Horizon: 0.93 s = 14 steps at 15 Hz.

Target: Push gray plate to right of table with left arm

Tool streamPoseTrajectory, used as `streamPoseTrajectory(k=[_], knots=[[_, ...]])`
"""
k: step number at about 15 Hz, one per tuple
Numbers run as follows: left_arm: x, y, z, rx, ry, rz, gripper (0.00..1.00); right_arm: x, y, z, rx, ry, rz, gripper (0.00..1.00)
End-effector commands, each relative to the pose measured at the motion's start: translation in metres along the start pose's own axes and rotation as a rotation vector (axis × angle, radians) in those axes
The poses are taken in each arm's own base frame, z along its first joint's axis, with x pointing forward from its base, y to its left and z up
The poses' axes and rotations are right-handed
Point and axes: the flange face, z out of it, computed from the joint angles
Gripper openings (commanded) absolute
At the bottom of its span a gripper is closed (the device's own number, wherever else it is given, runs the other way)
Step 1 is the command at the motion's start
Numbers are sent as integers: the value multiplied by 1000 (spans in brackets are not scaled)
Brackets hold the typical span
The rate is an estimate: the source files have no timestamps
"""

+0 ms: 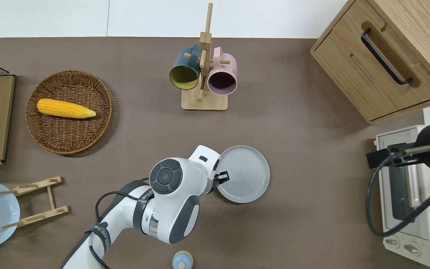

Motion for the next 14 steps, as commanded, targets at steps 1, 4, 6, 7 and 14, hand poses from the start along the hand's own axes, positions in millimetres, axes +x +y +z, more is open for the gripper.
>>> streamPoseTrajectory(k=[1, 4, 6, 7, 14], knots=[[-2, 18, 13, -28, 7, -16, 0, -4, 0, -3, 1, 2, -7, 996], [-9, 34, 27, -35, -4, -15, 0, -4, 0, -3, 1, 2, -7, 996], [-13, 43, 35, -41, -8, -5, 6, -4, 0, -3, 1, 2, -7, 996], [-15, 47, 37, -43, -9, 2, 8, -4, 0, -3, -1, 2, -6, 996], [-20, 70, 34, -70, -6, -17, 310, -4, 0, -3, 1, 2, -7, 996]])
